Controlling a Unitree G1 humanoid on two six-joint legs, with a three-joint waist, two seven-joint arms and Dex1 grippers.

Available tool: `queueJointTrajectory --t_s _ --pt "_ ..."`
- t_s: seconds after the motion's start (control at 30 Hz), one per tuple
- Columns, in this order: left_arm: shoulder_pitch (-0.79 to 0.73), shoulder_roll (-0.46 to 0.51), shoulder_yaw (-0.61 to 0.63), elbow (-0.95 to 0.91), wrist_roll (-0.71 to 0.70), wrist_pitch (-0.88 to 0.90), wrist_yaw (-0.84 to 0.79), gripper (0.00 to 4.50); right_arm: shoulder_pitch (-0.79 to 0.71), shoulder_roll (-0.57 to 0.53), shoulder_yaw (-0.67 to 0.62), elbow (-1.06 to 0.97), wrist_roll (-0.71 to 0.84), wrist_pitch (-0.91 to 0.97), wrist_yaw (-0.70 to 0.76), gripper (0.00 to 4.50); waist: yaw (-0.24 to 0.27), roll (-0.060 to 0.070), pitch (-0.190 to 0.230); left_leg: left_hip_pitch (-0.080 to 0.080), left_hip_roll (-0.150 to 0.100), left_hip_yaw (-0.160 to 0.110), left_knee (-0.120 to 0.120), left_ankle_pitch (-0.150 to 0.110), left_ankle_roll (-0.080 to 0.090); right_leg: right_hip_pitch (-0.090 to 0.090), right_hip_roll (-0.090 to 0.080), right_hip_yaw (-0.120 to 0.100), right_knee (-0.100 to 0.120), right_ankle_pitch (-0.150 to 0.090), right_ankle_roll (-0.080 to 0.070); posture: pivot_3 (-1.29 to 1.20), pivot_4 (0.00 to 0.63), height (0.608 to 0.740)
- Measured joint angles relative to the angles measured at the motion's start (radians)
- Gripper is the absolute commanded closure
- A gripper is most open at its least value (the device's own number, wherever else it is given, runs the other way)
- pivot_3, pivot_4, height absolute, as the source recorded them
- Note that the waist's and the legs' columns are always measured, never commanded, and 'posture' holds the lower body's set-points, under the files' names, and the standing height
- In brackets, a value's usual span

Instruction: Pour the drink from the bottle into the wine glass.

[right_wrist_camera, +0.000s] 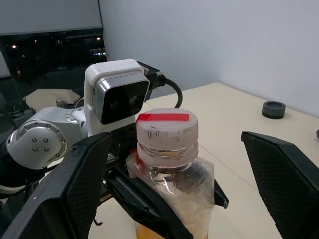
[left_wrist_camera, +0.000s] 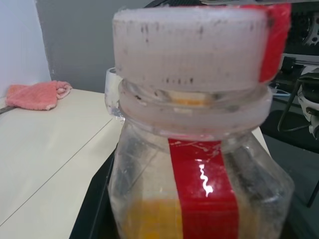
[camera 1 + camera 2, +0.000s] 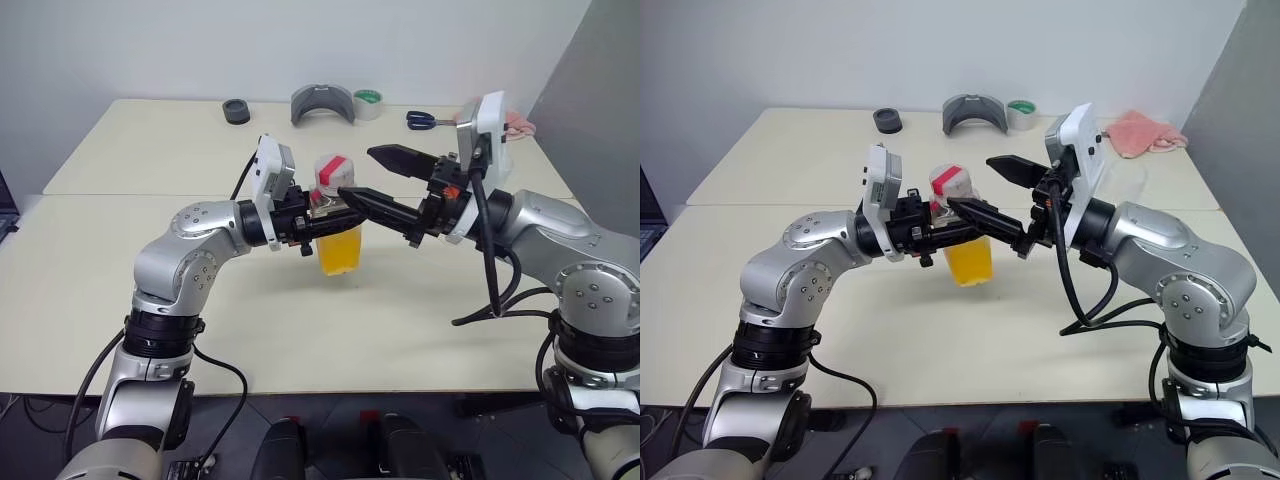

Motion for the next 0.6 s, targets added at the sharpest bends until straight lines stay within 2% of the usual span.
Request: queueJointTrajectory --t_s 0.6 --pt "0.001 -0.002 0.0 -0.032 -0.001 0.001 0.0 2.73 -0.075 0.014 0.026 0.094 -0.058 -0.033 0.091 0.07 0.0 0.0 0.0 0.0 0.0 0.0 0.0 0.0 0.0 0.0 0.0 0.0 0.0 0.0 0.0 0.0 0.15 0.74"
